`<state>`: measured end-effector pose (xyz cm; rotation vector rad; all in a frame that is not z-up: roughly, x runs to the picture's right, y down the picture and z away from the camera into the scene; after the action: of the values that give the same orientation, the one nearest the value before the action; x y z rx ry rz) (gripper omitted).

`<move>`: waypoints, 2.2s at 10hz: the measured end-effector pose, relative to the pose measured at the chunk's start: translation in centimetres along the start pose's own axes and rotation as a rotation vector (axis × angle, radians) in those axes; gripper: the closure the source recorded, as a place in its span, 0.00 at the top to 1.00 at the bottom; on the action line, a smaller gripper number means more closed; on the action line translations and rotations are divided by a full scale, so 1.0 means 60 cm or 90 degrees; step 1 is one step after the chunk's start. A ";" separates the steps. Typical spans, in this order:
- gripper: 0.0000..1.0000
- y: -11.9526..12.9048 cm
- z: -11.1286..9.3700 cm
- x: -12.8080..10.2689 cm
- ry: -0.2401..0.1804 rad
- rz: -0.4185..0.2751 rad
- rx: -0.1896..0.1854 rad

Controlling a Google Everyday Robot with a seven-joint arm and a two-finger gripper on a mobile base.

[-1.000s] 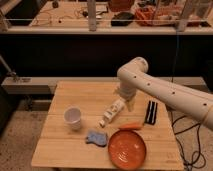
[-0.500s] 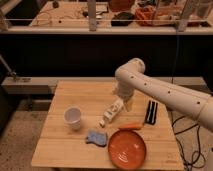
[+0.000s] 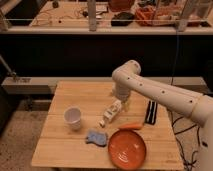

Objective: Place the bottle in the ceramic bowl

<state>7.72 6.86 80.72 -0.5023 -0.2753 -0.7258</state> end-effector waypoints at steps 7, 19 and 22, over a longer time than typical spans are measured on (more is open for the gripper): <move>0.80 -0.015 0.049 -0.019 -0.009 -0.041 -0.018; 0.80 -0.022 0.125 -0.050 -0.015 -0.069 -0.033; 0.80 -0.021 0.143 -0.062 -0.016 -0.073 -0.036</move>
<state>3.56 12.67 86.93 -0.5532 -0.3102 -0.8412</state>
